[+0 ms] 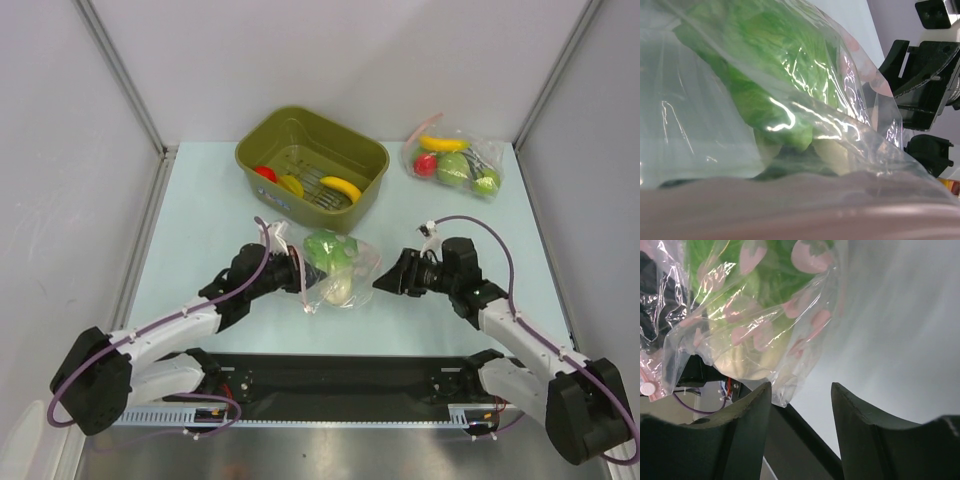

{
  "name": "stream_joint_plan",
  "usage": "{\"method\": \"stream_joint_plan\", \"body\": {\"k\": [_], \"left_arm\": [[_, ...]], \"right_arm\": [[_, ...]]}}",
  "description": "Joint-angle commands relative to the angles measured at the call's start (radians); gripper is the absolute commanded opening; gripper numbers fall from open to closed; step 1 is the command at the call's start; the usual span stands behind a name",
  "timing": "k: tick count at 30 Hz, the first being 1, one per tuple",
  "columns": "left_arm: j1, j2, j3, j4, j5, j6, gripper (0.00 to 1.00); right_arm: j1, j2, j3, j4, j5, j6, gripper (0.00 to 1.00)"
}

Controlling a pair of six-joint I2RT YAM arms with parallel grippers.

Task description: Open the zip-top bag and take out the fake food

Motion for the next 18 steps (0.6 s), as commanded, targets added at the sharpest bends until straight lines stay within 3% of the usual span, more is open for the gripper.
{"method": "stream_joint_plan", "body": {"k": [1,15,18], "left_arm": [[0.005,-0.034,0.002,0.081,-0.026,-0.045,0.0],[0.003,-0.071,-0.032,0.119,-0.078,-0.07,0.0],[0.003,-0.077,-0.037,0.122,-0.09,-0.073,0.0]], "right_arm": [[0.039,0.035,-0.016,0.199,-0.023,0.09,0.57],[0.182,0.179,-0.017,0.4,-0.024,0.178,0.58],[0.206,0.199,-0.017,0.415,-0.025,0.187,0.49]]}}
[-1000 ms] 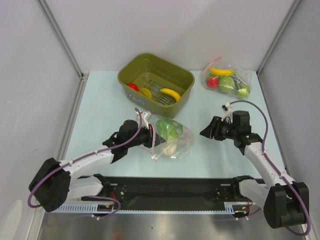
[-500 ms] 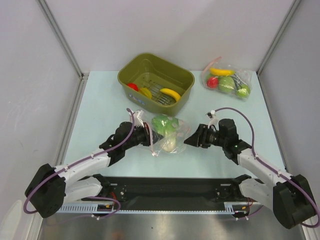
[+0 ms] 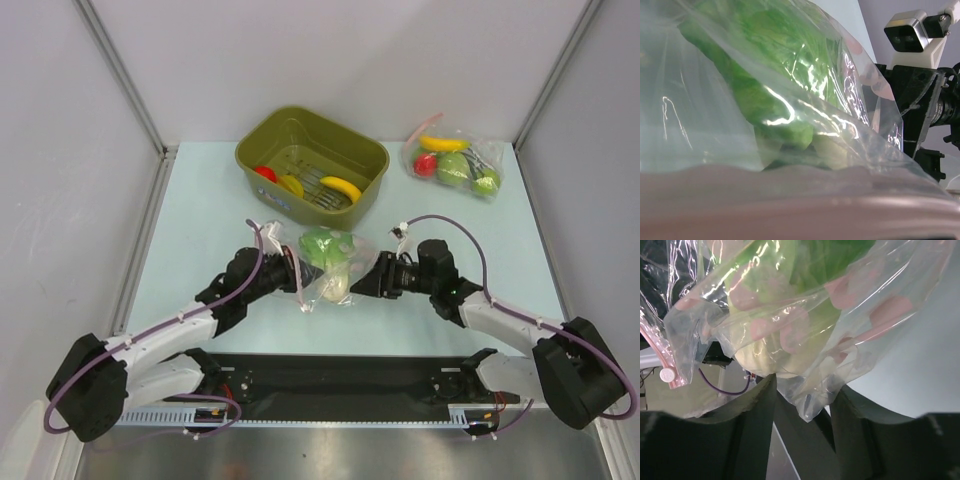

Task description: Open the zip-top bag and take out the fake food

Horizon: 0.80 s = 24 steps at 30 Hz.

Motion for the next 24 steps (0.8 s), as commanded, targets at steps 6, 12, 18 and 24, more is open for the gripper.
{"method": "stream_joint_plan", "body": {"k": [6,12,18,24], "left_arm": [[0.005,-0.083,-0.005,0.046,-0.087,-0.014,0.01],[0.046,-0.174,-0.022,-0.032,-0.13,0.007,0.0],[0.083,-0.201,-0.027,-0.068,-0.081,0.024,0.0],[0.091,-0.194,0.004,-0.092,0.004,0.079,0.0]], "right_arm": [[0.023,0.027,0.013,0.036,-0.008,-0.015,0.0],[-0.05,-0.014,0.05,-0.138,-0.015,-0.123,0.0],[-0.194,-0.054,0.071,-0.262,-0.052,-0.2,0.0],[-0.309,-0.067,0.122,-0.382,-0.072,-0.292,0.0]]}}
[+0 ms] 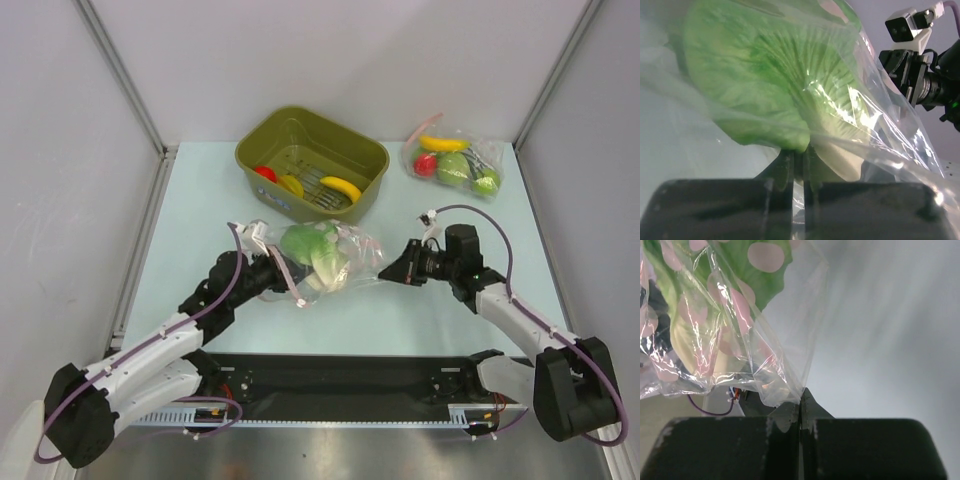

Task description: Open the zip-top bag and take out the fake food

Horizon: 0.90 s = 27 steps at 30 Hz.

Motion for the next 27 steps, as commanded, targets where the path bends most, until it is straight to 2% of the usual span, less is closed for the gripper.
{"method": "stream_joint_plan", "body": {"k": [1,9,13,17,21,27], "left_arm": [[0.038,-0.025,0.038,-0.02,0.006,0.083,0.0],[0.046,-0.037,0.063,-0.058,0.069,0.121,0.0],[0.049,-0.016,0.086,-0.06,0.183,0.176,0.0],[0.049,0.014,0.107,-0.051,0.398,0.234,0.0],[0.049,0.024,0.125,-0.054,0.528,0.259,0.0],[0.049,-0.002,0.129,-0.129,0.566,0.294,0.0]], "right_arm": [[-0.093,-0.013,0.053,-0.148,0.041,-0.126,0.0],[-0.202,0.004,0.089,-0.206,0.041,-0.182,0.0],[-0.257,0.007,0.107,-0.24,0.064,-0.208,0.0],[-0.33,0.018,0.136,-0.255,0.084,-0.225,0.0],[-0.361,0.027,0.165,-0.268,0.12,-0.237,0.0],[-0.395,0.033,0.181,-0.292,0.225,-0.255,0.0]]}}
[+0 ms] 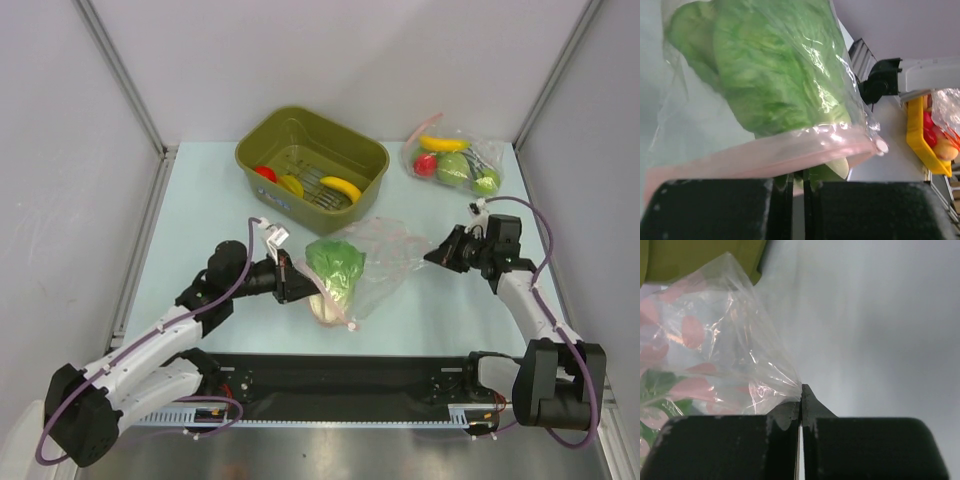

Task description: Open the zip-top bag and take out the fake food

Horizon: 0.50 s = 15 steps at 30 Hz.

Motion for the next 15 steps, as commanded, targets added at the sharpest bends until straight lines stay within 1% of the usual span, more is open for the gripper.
{"method": "stream_joint_plan", "body": {"k": [1,8,10,15], "left_arm": [[0.008,-0.033,0.037,-0.045,0.127,0.054,0.0],[0.008,-0.053,0.017,-0.097,0.178,0.088,0.0],[0.006,-0.044,0.023,-0.154,0.199,0.112,0.0],[0.006,-0.036,0.034,-0.234,0.227,0.161,0.0]], "right_arm": [[-0.046,0.002,0.045,0.014,0.127,-0.035,0.0],[-0.067,0.0,0.04,0.011,0.147,-0.035,0.0],[-0.075,0.0,0.042,0.003,0.17,-0.038,0.0],[-0.11,0.006,0.039,-0.003,0.192,-0.038,0.0]]}}
